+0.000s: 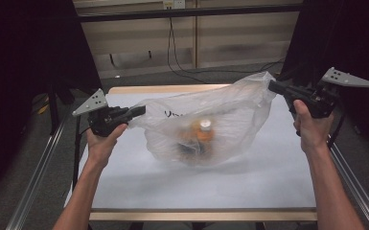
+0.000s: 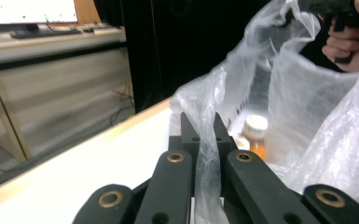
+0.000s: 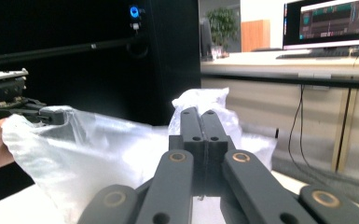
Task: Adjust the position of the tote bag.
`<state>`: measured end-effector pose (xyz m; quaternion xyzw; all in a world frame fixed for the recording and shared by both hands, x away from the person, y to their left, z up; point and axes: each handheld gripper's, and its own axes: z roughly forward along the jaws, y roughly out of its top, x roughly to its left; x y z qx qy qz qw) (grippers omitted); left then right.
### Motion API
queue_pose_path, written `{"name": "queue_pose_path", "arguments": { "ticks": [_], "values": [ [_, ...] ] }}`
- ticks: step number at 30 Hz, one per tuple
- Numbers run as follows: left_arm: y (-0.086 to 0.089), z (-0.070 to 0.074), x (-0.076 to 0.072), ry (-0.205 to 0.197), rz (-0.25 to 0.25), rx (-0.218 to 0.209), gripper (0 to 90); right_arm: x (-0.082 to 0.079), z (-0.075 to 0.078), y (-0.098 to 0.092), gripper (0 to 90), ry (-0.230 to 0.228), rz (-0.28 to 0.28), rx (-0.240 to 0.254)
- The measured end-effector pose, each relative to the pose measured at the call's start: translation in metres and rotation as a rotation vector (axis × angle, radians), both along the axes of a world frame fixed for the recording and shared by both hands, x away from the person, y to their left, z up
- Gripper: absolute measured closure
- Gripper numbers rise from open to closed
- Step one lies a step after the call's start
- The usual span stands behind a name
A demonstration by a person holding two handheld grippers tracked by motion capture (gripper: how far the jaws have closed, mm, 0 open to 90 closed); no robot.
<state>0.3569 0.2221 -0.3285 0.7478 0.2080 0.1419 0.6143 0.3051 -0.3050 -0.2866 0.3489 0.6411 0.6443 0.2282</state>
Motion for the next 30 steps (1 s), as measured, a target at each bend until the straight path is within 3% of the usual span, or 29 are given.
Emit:
{"name": "queue_pose_path", "arguments": {
  "ticks": [6, 19, 25, 30],
  "values": [
    [0.001, -0.019, 0.0, 0.027, -0.004, 0.025, 89.8, 0.004, -0.013, 0.001, 90.0, 0.043, 0.002, -0.021],
    [0.003, -0.054, -0.007, 0.086, -0.033, 0.097, 89.8, 0.002, -0.063, -0.002, 90.0, 0.155, -0.002, -0.039],
    [0.003, -0.07, -0.009, 0.119, -0.037, 0.173, 89.9, -0.001, -0.088, -0.005, 90.0, 0.211, -0.001, -0.053],
    [0.006, -0.086, -0.011, 0.15, -0.053, 0.213, 89.8, -0.005, -0.104, -0.008, 90.0, 0.276, -0.022, -0.099]
  ]
}}
